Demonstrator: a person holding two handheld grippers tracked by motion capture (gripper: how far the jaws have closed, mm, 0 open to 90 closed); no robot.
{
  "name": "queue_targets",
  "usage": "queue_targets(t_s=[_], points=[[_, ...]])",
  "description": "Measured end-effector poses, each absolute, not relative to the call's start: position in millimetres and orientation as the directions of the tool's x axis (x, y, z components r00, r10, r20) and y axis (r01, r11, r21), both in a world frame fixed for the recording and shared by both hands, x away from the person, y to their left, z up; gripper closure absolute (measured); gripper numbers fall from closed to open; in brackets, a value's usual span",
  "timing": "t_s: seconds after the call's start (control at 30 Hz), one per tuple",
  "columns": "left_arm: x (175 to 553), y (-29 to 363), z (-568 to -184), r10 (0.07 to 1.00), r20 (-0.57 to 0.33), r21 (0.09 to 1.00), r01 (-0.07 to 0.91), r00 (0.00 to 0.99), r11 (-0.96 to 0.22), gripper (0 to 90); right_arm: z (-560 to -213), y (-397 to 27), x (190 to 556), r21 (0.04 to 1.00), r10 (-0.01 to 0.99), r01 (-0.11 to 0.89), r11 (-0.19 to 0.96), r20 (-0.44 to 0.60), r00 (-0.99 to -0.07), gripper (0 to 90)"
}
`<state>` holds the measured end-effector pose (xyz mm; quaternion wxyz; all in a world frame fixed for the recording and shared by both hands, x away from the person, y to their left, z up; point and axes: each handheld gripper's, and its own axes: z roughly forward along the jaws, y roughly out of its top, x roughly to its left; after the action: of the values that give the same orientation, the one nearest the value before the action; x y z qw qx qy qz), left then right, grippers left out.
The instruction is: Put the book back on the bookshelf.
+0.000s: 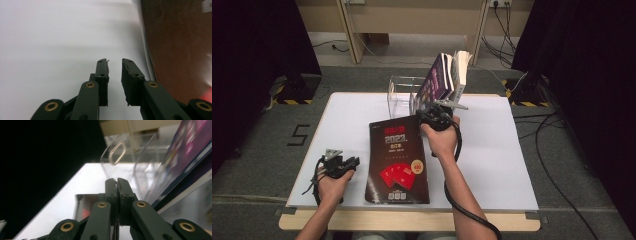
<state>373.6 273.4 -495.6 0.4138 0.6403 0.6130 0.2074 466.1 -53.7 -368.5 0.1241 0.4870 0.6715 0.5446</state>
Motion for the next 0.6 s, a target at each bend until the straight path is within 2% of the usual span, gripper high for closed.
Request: queue_targets(t_s=[0.03,0.6], points=[[373.6,273.1,-495.7,0.956,-0.243,0.784,0.614,0.163,0.094,74.4,-365.6,-52.8,466.8,0.861,0.803,0.506,-0.048,0.334,-0.493,88.4],[374.4,270.9,-498.7,0.954,-0.245,0.782,0.617,0.174,0.088,74.2,-327.9,-56.5,481.9,0.897,0.824,0.432,-0.097,0.316,-0.470,88.4]])
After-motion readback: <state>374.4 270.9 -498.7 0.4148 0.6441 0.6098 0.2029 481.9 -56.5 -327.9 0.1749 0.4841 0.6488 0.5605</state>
